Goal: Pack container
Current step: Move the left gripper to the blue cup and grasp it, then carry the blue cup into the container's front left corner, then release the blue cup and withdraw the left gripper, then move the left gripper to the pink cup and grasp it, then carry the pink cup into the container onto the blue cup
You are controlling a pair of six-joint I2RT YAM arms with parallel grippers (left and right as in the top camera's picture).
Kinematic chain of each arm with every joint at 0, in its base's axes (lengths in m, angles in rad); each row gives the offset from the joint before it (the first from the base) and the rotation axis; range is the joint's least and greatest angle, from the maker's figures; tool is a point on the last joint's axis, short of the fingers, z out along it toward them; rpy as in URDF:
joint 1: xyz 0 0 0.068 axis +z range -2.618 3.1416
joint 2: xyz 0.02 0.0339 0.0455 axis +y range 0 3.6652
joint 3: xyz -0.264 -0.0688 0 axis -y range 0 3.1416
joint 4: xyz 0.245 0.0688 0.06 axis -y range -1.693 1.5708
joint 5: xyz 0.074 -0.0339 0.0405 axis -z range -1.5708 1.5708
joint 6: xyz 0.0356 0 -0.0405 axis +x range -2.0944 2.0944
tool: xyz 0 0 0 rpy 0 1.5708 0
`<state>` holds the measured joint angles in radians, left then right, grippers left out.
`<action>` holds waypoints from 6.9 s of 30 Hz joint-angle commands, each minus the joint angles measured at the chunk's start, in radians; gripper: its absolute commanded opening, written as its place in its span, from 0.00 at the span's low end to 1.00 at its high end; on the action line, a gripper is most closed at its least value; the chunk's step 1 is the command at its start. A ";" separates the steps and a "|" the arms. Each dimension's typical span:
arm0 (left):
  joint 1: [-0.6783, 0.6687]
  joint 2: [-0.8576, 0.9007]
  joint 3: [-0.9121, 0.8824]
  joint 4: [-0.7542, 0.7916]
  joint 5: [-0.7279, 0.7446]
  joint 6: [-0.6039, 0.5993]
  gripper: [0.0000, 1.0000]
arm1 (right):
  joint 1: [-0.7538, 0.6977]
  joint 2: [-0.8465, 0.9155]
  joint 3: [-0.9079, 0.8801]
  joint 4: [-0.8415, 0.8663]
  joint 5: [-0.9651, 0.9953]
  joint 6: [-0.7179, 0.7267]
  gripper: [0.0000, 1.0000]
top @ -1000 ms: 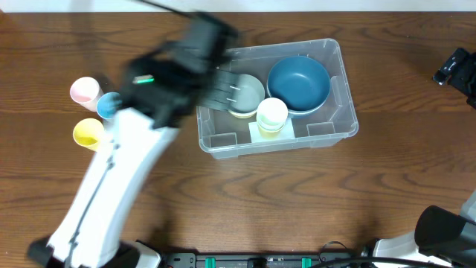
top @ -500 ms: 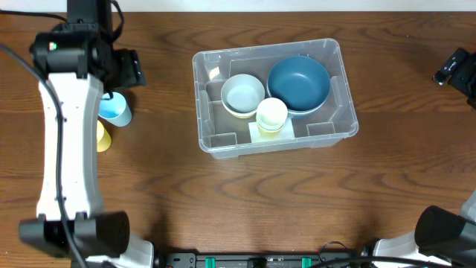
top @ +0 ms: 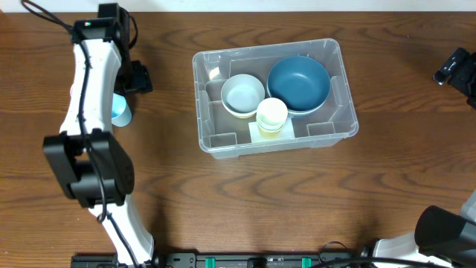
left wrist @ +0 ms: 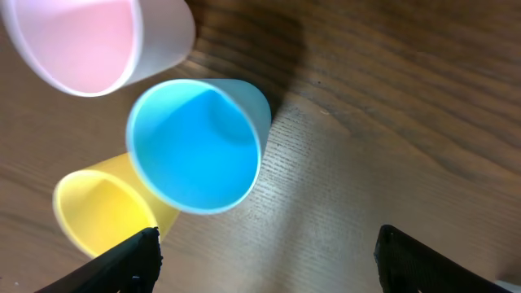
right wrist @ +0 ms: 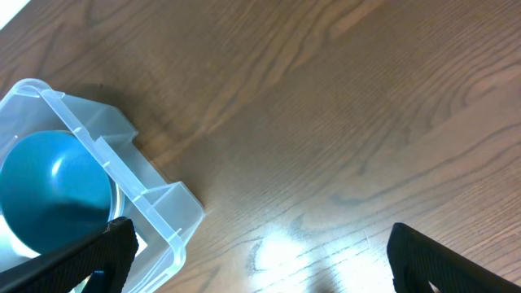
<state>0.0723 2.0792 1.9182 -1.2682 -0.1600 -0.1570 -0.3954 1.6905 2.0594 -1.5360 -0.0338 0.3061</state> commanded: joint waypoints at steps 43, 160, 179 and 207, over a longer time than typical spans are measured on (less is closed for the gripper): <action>0.045 0.046 0.010 -0.040 0.320 0.046 0.06 | 0.000 -0.002 0.002 -0.001 -0.004 -0.008 0.99; 0.212 0.111 -0.050 0.432 -0.005 0.048 1.00 | 0.000 -0.002 0.002 -0.001 -0.004 -0.008 0.99; 0.207 0.195 -0.050 0.391 0.062 0.048 0.36 | 0.000 -0.002 0.002 -0.001 -0.004 -0.008 0.99; -0.154 -0.407 -0.046 0.055 0.266 0.005 0.06 | 0.000 -0.002 0.002 -0.001 -0.004 -0.008 0.99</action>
<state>-0.0032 1.7023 1.8709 -1.1690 0.0368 -0.1383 -0.3954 1.6905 2.0594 -1.5368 -0.0338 0.3061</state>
